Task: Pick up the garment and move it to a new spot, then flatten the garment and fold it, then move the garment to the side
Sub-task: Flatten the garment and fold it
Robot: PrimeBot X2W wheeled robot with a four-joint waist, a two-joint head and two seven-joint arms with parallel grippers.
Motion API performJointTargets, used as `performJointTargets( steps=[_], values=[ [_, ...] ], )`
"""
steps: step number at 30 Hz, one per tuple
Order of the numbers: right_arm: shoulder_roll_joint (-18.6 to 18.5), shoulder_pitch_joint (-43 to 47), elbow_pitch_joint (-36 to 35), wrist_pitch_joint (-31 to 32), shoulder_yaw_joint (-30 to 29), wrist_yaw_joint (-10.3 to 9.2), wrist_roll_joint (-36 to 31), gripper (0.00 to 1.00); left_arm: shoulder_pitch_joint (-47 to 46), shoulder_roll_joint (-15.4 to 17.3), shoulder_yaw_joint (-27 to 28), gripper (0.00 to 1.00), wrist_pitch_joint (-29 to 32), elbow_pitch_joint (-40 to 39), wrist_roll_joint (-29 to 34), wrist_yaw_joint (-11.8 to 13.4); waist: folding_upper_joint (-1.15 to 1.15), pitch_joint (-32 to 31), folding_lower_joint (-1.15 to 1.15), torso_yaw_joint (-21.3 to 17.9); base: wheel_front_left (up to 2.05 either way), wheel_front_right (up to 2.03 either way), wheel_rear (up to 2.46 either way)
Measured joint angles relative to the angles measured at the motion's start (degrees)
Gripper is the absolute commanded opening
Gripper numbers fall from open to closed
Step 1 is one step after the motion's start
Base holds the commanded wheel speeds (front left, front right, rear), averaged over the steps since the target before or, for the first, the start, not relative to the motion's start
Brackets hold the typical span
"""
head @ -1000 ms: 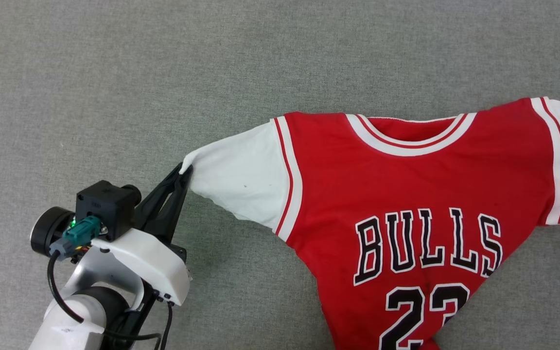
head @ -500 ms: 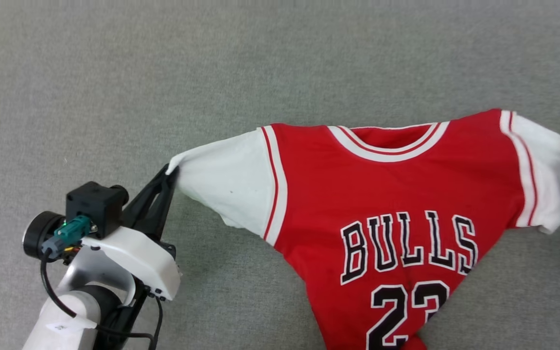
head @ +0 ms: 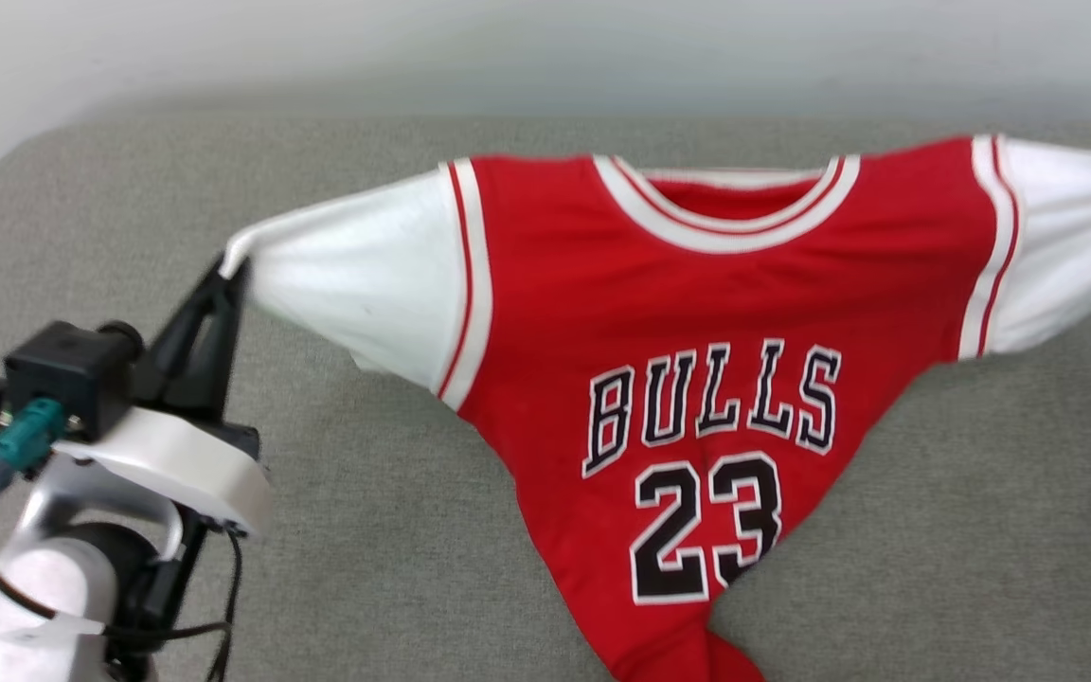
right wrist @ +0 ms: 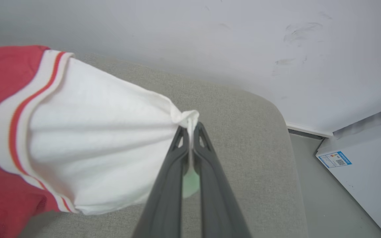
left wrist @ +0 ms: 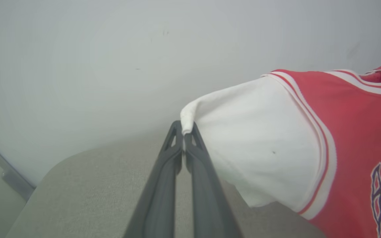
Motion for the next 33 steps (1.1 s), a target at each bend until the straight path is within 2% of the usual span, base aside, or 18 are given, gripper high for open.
performJointTargets(
  steps=[10, 16, 23, 26, 33],
  values=[
    [0.03, -4.36, -4.28, -4.72, -0.81, 0.01, 0.71, 0.00, -5.02, 3.72, 5.47, 0.00, -2.20, -3.15, 0.47, 1.01, 0.00, -4.64, 0.00, -1.81, 0.00, 0.00, 0.00],
    [1.15, -6.49, -6.81, -6.31, -0.70, 0.01, 0.38, 0.00, -9.14, 5.98, 7.95, 0.00, -3.31, -4.03, 0.88, 1.05, 0.00, -5.21, 0.00, -2.37, 0.00, 0.00, 0.00],
    [3.19, -8.94, -8.26, -7.33, -4.39, 0.01, -0.73, 0.00, -13.79, 8.57, 9.82, 0.00, -4.76, -4.08, 1.36, 0.91, 0.00, -3.98, 0.00, -2.60, 0.00, 0.00, 0.00],
    [3.48, -10.42, -8.79, -7.64, -5.73, 0.01, -1.09, 0.00, -16.49, 8.96, 9.87, 0.00, -4.82, -3.69, 1.08, 0.41, 0.00, -2.60, 0.00, -2.48, 0.00, 0.00, 0.00],
    [3.44, -17.39, -8.66, -8.02, -7.45, 0.02, -3.90, 0.00, -25.63, 12.60, 8.89, 0.00, -5.31, 1.97, 1.16, -3.24, 0.00, 2.44, 0.00, -2.02, 0.00, 0.00, 0.00]
  ],
)
